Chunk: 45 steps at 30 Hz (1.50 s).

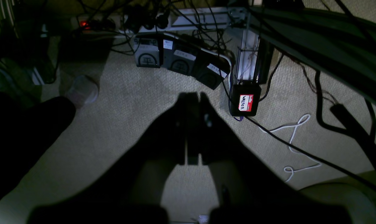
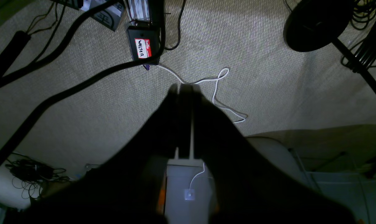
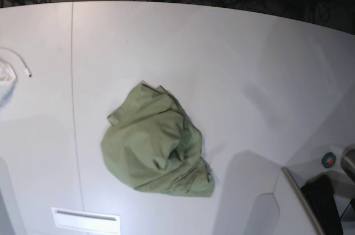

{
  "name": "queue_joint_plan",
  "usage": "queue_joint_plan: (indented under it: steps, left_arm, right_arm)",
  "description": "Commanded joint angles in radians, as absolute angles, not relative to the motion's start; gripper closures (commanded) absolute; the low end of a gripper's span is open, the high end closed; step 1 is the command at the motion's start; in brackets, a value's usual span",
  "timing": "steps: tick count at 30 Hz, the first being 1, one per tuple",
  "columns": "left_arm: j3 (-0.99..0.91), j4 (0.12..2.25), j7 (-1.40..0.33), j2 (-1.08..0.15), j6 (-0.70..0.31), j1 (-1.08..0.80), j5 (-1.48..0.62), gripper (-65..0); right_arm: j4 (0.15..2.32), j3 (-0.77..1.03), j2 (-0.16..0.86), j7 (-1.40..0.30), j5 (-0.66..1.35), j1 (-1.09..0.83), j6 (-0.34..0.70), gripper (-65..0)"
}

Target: Layout the t-shirt on the table in an organized manner, then fold the t-shirt properly

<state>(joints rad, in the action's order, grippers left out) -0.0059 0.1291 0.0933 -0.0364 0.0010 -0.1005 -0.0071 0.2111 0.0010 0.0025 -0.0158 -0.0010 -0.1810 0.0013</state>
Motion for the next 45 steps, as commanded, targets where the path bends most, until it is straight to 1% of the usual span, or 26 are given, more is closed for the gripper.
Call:
queue_joint_plan:
  steps: [1, 2, 3, 4, 5, 6, 7, 8, 9, 10, 21, 24, 26, 28, 31, 34, 36, 38, 41, 45]
  left_arm:
    - [-0.007, 0.130, 0.097, -0.038, 0.007, -0.105, -0.005, 0.0]
    - [-0.007, 0.130, 0.097, -0.038, 0.007, -0.105, -0.005, 0.0]
    - [-0.007, 0.130, 0.097, -0.038, 0.007, -0.105, -0.005, 0.0]
    - [-0.007, 0.130, 0.097, -0.038, 0.007, -0.105, -0.005, 0.0]
    - [-0.007, 0.130, 0.097, -0.038, 0.007, -0.105, -0.005, 0.0]
    - [-0.007, 0.130, 0.097, -0.038, 0.007, -0.105, -0.005, 0.0]
    - [-0.007, 0.130, 0.097, -0.038, 0.007, -0.105, -0.005, 0.0]
    - [-0.007, 0.130, 0.097, -0.038, 0.007, -0.105, -0.005, 0.0]
    - [-0.007, 0.130, 0.097, -0.038, 0.007, -0.105, -0.005, 0.0]
    - [-0.007, 0.130, 0.097, -0.038, 0.007, -0.105, -0.005, 0.0]
    - [-0.007, 0.130, 0.097, -0.039, 0.007, -0.105, -0.005, 0.0]
    - [-0.007, 0.130, 0.099, -0.041, 0.007, -0.107, -0.005, 0.0]
    - [-0.007, 0.133, 0.099, -0.042, 0.007, -0.117, -0.005, 0.0]
    - [-0.007, 0.157, 0.099, -0.042, 0.007, -0.125, -0.005, 0.0]
    - [-0.007, 0.213, 0.099, -0.044, 0.007, -0.157, -0.005, 0.0]
    - [-0.007, 0.312, 0.099, -0.061, 0.007, -0.220, -0.005, 0.0]
    - [-0.007, 0.406, 0.099, -0.074, 0.005, -0.286, -0.005, 0.0]
    - [-0.007, 0.513, 0.099, -0.091, 0.005, -0.354, -0.005, 0.0]
    - [-0.007, 0.690, 0.099, -0.134, 0.005, -0.469, -0.007, 0.0]
    - [-0.007, 0.923, 0.099, -0.193, 0.005, -0.615, -0.007, 0.0]
  right_arm:
    - [0.209, 0.004, 0.008, -0.019, 0.002, -0.189, 0.008, -9.6]
    - [0.209, 0.004, 0.008, -0.019, 0.002, -0.191, 0.007, -19.4]
    - [0.209, 0.004, 0.008, -0.019, 0.002, -0.193, 0.005, -27.8]
    - [0.209, 0.004, 0.008, -0.019, 0.002, -0.199, 0.004, -32.9]
    - [0.213, 0.004, 0.008, -0.018, 0.002, -0.202, 0.004, -32.9]
    - [0.216, 0.004, 0.008, -0.016, 0.002, -0.203, 0.004, -30.9]
    - [0.217, 0.002, 0.008, -0.016, 0.002, -0.203, 0.004, -27.5]
    - [0.217, -0.001, 0.008, -0.016, -0.001, -0.203, 0.004, -21.5]
    - [0.217, -0.001, 0.008, -0.016, -0.001, -0.203, 0.004, -12.6]
    - [0.217, -0.001, 0.008, -0.016, -0.001, -0.202, 0.004, 0.0]
    - [0.219, 0.012, 0.027, -0.015, 0.002, -0.206, 0.001, 0.0]
    - [0.234, 0.087, 0.027, 0.004, -0.001, -0.226, 0.007, 0.0]
    - [0.237, 0.097, 0.030, 0.035, -0.002, -0.232, 0.007, 0.0]
    - [0.237, 0.096, 0.033, 0.016, -0.004, -0.231, 0.007, 0.0]
    - [0.245, 0.097, 0.059, -0.059, -0.002, -0.219, 0.007, 0.0]
    - [0.252, 0.099, 0.062, -0.064, -0.002, -0.245, 0.007, 0.0]
    - [0.325, 0.102, 0.074, -0.067, -0.002, -0.300, 0.007, 0.0]
    - [0.450, 0.105, 0.079, -0.068, 0.001, -0.384, 0.007, 0.0]
    - [0.713, 0.119, 0.081, -0.088, 0.001, -0.539, 0.002, 0.0]
    - [1.087, 0.234, 0.059, -0.211, 0.001, -0.716, 0.002, 0.0]
